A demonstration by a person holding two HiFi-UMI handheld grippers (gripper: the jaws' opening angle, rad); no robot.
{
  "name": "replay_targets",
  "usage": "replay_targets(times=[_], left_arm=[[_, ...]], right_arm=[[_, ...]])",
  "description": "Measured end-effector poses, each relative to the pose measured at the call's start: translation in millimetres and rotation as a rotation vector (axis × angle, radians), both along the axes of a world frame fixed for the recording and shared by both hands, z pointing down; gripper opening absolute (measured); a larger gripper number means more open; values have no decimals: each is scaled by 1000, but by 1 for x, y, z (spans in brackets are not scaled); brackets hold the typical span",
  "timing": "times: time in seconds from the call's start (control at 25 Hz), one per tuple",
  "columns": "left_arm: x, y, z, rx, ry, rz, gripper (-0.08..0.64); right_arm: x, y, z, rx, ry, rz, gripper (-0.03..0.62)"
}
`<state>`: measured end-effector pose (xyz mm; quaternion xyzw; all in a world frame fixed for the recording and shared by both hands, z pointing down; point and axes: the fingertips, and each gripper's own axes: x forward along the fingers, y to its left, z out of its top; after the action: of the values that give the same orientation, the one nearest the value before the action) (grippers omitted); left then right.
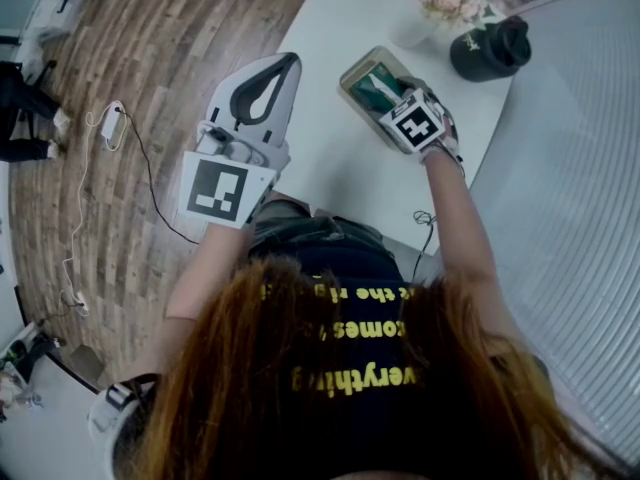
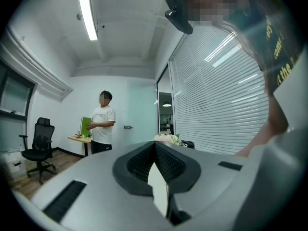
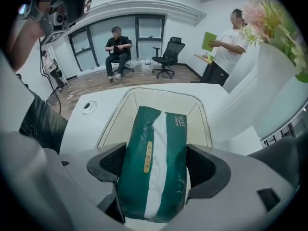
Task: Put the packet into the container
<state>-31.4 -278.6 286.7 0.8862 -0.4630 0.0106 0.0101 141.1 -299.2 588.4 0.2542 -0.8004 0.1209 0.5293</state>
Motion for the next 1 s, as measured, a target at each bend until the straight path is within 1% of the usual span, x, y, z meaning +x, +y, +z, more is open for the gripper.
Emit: replay_targets(times=[0.28, 0.48, 0.6, 0.72, 1.0], left_arm=[[4, 4, -5, 11, 0, 13, 2], [4, 6, -7, 12, 3, 17, 2], [2, 7, -8, 13, 7, 18, 2], [4, 8, -9, 16, 8, 26, 2], [4, 12, -11, 22, 2, 32, 2]], right_arm=[[-6, -2, -22, 33, -31, -5, 379], [-9, -1, -36, 33, -81, 39, 377], [-10, 3, -41, 18, -117, 66, 362], [-9, 7, -43, 9, -121, 68, 321], [-10, 11, -46, 24, -144, 89, 170]])
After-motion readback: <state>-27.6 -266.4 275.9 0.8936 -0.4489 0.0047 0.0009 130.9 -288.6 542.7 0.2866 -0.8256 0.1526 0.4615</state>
